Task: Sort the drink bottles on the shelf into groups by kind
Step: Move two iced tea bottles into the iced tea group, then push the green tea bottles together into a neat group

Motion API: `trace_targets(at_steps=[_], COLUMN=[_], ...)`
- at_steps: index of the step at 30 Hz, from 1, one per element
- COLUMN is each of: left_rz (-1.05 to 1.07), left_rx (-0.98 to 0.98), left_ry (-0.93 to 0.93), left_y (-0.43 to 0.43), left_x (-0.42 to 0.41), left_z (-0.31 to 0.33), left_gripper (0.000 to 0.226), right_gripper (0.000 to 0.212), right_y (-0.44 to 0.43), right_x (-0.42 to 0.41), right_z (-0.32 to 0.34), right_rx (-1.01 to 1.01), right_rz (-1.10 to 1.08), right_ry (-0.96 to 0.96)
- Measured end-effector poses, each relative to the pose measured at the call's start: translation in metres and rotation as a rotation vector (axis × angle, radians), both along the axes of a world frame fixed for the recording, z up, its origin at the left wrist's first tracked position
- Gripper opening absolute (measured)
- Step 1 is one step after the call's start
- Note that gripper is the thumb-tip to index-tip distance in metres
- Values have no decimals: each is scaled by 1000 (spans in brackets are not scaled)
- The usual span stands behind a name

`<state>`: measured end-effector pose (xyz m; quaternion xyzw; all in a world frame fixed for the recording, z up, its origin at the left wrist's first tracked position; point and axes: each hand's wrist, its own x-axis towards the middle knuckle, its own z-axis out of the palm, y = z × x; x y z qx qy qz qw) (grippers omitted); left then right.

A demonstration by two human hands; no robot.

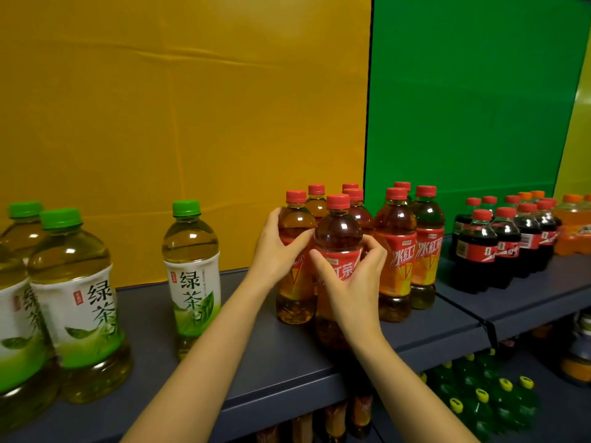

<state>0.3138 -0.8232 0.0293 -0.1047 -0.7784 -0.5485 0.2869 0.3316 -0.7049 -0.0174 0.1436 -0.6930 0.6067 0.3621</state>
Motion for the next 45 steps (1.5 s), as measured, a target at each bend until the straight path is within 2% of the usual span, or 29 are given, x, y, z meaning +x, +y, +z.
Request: trace_targets(at_steps=[4, 9, 11, 13, 15, 20, 23, 25, 28, 32, 39, 45], left_rz=[-8, 26, 13, 1, 49, 334, 684, 866, 991, 1027, 992, 939], left_rx=[52, 75, 96, 155, 191, 197, 89, 24, -17, -121, -262, -268], left_ry=[-23, -121, -82, 7, 95, 242, 325, 352, 263, 110, -89, -112], left_y=[-2, -4, -6, -11, -21, -55, -81, -97, -113, -125, -136, -148], left_x=[-1, 16, 35, 58, 82, 134, 154, 164, 168, 167, 158, 142], left_z=[0, 3, 4, 2, -7, -37, -54, -62, -71, -80, -81, -76], left_gripper=[55, 76, 61, 35, 21, 13, 15, 6, 28, 63, 86, 73], right_gripper=[76, 93, 91, 76, 60, 38, 40, 50, 74, 95, 82, 69], right_y=[-6, 1, 5, 7, 3, -28, -54, -72, -96, -116, -130, -131], right_x=[-3, 8, 17, 27, 36, 45, 45, 43, 38, 29, 12, -3], right_z=[0, 3, 4, 6, 7, 5, 3, 2, -1, -4, -9, -4], right_rx=[-4, 80, 79, 59, 36, 100, 157, 225, 305, 275, 176, 143], right_rz=[-29, -103, -105, -73, 17, 315, 478, 534, 622, 750, 932, 972], right_ry=[-4, 9, 77, 173, 255, 271, 194, 148, 35, -146, -445, -494])
